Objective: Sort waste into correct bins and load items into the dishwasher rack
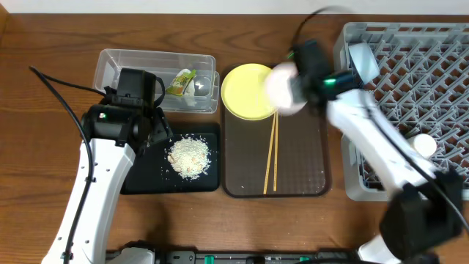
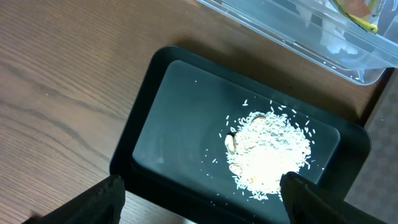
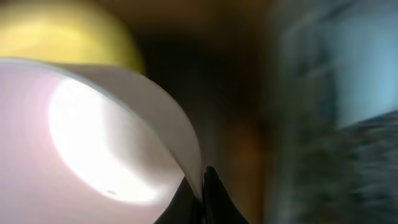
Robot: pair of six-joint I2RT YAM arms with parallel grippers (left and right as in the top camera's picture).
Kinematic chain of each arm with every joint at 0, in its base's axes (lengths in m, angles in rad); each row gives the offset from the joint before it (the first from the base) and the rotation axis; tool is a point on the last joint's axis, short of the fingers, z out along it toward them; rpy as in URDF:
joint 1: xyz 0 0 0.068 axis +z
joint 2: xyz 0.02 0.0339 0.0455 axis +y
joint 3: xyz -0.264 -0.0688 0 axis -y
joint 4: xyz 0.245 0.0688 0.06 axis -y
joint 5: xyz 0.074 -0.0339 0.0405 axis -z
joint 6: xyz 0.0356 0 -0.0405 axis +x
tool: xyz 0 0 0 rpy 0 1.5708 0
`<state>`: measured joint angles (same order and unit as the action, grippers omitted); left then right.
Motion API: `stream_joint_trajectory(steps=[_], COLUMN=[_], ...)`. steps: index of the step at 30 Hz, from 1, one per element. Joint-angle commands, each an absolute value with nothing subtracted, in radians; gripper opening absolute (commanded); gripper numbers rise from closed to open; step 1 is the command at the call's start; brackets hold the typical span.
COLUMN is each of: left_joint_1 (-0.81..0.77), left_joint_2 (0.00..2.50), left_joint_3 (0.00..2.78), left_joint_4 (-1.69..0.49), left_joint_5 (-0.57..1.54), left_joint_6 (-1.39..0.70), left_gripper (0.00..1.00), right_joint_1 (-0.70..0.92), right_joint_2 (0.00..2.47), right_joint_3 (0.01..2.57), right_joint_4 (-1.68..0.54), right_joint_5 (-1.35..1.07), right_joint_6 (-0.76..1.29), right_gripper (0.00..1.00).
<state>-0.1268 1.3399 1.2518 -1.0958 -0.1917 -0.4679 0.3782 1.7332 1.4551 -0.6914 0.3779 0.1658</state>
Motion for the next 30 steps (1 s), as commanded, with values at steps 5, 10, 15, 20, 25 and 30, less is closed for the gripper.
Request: stream_joint_trajectory(steps=[5, 10, 15, 20, 25, 30], left_joint_1=[-0.123, -0.123, -0.123, -0.123, -0.123, -0.123], left_joint_2=[1.347, 1.347, 1.347, 1.347, 1.347, 1.347], left_joint_3=[1.249, 1.249, 1.249, 1.249, 1.249, 1.249], left_joint_4=[-1.098, -1.094, -1.092, -1.092, -1.092, -1.092], left_joint_5=[-0.214, -0.214, -0.214, -0.214, -0.214, -0.214], left_joint_6=[-0.47, -0.47, -0.47, -0.47, -0.47, -0.47], left_gripper=[0.82, 0.82, 0.82, 0.82, 0.82, 0.82], right_joint_1=[0.278, 0.208, 0.12, 0.038, -0.041, -0.12], right_joint_2=[1.69, 1.69, 1.69, 1.699, 1.746, 1.814], right_joint_3=[1.473, 1.473, 1.473, 1.473, 1.473, 1.473], right_joint_4=[-0.621, -0.603, -0.471, -0.266, -0.125, -0.044], right_joint_5=[0.758, 0.759, 0.797, 0.801, 0.805, 0.823], right_joint_6=[-0.033, -0.032, -0.091, -0.361, -0.596, -0.665], right_gripper=[0.01, 0.01, 0.01, 0.01, 0.01, 0.01])
